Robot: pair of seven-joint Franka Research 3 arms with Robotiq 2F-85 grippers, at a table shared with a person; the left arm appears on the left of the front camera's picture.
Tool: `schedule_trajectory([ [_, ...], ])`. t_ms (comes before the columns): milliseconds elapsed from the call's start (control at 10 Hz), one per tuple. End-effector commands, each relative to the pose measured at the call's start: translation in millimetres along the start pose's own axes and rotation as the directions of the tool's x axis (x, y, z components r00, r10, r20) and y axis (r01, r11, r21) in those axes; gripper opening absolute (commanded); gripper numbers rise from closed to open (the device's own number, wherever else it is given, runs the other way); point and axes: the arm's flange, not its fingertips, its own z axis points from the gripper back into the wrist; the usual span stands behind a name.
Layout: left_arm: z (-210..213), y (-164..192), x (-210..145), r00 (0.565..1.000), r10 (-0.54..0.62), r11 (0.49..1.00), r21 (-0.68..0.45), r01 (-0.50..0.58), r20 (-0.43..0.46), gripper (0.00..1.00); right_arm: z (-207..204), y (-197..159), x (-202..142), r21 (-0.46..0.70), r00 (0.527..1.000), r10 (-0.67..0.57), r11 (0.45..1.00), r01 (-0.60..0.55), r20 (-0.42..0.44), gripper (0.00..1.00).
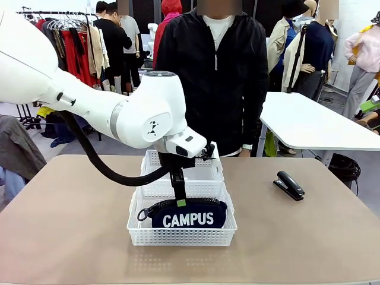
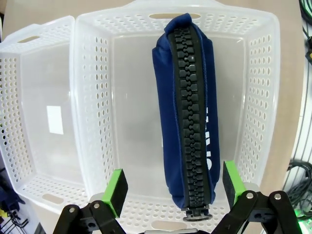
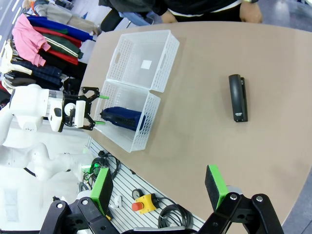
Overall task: Distribute items into two baskets.
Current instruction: Place the picked Pencil pouch into the Organizing basket as instructed by the person, then pick up the Stapler that the person points to.
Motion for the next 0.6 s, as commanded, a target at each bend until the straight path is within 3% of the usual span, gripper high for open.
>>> schedule_trajectory([
  [0,2.0,0.4,-0.6,1.0,0.006,1.0,0.001,-0.006,0.001,1.0,0.8,1.8,2.3,-0.002,1.0,0.004,1.0,-0.004,0.003,1.0],
  [500,2.0,0.4,-0.6,1.0,0.006,1.0,0.001,-0.006,0.001,1.0,0.8,1.8,2.3,-0.002,1.0,0.004,1.0,-0.004,0.003,1.0],
])
